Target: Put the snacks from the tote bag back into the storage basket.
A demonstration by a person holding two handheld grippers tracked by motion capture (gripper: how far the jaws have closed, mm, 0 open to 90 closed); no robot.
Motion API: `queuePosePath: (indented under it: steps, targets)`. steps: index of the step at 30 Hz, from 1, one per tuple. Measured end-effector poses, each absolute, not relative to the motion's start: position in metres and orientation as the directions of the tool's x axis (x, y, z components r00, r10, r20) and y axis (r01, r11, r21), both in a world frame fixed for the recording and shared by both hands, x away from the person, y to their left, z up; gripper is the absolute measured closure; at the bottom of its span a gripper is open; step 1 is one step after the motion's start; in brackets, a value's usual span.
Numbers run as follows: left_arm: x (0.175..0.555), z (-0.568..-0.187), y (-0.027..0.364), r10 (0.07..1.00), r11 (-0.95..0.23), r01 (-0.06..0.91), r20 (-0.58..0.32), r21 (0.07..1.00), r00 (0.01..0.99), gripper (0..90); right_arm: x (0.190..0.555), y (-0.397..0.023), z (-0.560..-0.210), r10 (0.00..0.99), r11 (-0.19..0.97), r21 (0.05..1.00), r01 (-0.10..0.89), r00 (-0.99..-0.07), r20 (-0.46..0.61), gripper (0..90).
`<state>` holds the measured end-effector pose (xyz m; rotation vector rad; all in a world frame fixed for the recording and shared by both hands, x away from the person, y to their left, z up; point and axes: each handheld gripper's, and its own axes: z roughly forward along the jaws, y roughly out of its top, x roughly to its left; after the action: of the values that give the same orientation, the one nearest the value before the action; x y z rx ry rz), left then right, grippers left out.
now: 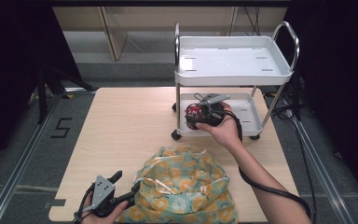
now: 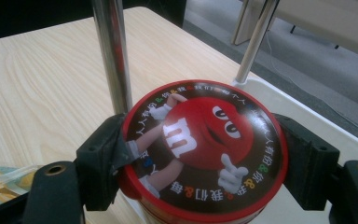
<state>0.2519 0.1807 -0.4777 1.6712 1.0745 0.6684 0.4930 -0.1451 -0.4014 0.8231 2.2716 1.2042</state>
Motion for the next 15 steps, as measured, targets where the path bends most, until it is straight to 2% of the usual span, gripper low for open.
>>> queuePosePath:
  steps: [15]
  targets:
    - [0.2520,-0.4775,0.1808,0.889,-0.109,0.337,-0.060,0.935,0.454,26.4,0.4980,-0.1432,-0.4022,0.682,0.446,0.843,0.300,-0.724,-0.103,26.9]
